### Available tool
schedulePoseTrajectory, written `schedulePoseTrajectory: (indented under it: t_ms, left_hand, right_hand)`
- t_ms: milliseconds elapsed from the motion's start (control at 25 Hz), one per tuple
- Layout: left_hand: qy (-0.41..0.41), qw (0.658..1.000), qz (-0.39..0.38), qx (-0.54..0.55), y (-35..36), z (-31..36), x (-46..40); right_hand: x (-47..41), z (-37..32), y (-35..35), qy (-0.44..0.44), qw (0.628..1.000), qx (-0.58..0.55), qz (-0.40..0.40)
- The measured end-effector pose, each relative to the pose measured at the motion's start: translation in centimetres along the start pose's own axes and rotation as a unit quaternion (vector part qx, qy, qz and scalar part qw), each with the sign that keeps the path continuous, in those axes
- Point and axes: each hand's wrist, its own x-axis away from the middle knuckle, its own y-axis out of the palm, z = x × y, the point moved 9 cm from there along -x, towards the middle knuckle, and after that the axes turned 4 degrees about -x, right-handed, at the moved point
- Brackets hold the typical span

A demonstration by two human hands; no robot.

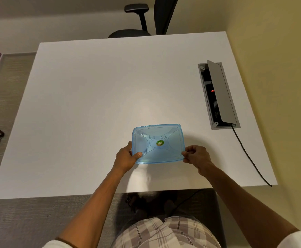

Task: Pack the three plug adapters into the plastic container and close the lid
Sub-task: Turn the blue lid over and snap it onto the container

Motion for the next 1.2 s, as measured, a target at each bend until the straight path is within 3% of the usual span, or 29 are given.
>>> schedulePoseTrajectory:
  t_ms: [560, 800, 960, 1200]
  left_hand:
    - [-0.015, 0.987, 0.012, 0.162, 0.6, -1.8, 0.2]
    - [-0.039, 0.993, -0.001, 0.107, -0.8, -1.7, -1.3]
    - [-0.048, 0.990, 0.069, 0.110, -3.7, 0.6, -4.0]
    - [-0.050, 0.994, 0.073, 0.066, -4.8, 2.5, -7.3]
  right_hand:
    - [-0.4, 0.1, 0.1, -0.027, 0.998, 0.053, 0.007]
    - [-1.2, -0.8, 0.1, 0.006, 0.998, 0.059, -0.030]
    - [-3.0, -5.8, -0.3, -0.046, 0.998, 0.052, 0.004]
    - [-5.2, -11.0, 2.4, -0.099, 0.985, 0.140, -0.002]
